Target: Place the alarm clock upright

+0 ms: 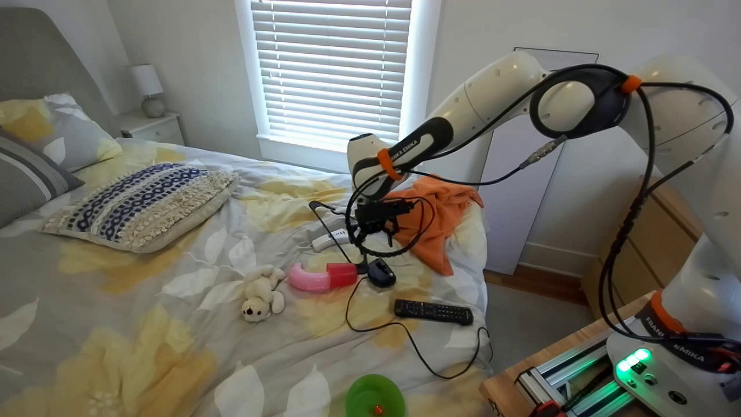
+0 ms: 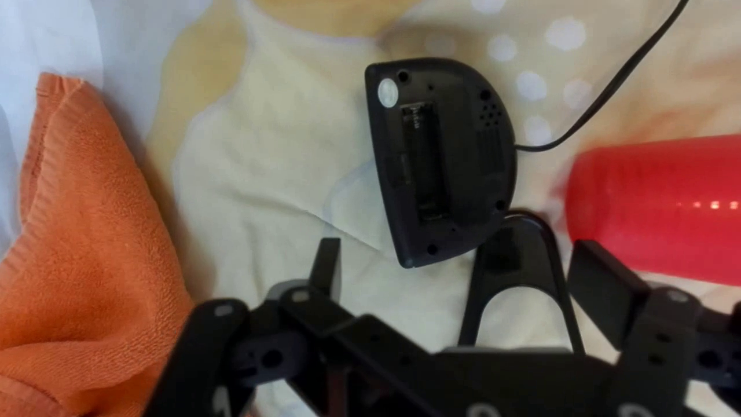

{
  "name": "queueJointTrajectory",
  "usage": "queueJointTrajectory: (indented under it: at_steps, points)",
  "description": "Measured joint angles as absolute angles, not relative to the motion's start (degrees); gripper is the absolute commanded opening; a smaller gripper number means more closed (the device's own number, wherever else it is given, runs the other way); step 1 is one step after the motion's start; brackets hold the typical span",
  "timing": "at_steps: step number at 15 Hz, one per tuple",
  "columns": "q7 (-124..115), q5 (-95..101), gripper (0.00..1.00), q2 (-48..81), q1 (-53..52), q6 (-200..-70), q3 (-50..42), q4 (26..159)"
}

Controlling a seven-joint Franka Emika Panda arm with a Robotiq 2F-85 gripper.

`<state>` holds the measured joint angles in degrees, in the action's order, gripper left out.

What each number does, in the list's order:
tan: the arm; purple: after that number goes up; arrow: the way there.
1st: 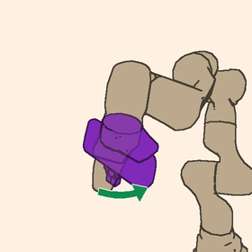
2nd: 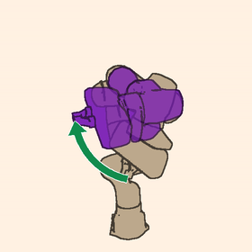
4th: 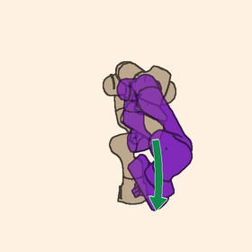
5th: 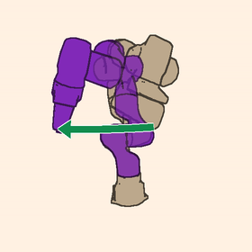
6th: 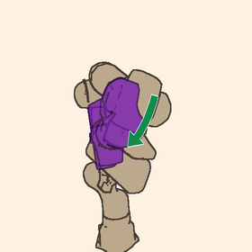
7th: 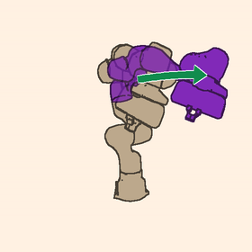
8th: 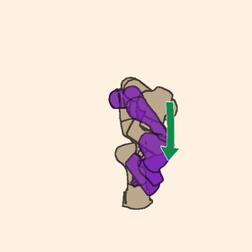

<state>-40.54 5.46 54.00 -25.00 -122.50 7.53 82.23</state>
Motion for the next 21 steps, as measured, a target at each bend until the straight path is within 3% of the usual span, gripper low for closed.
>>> queueJointTrajectory:
  at_steps: [21]
  points:
    - [-40.3, 1.4, 1.00, 69.1, -25.5, -110.3, 6.3, 63.5]
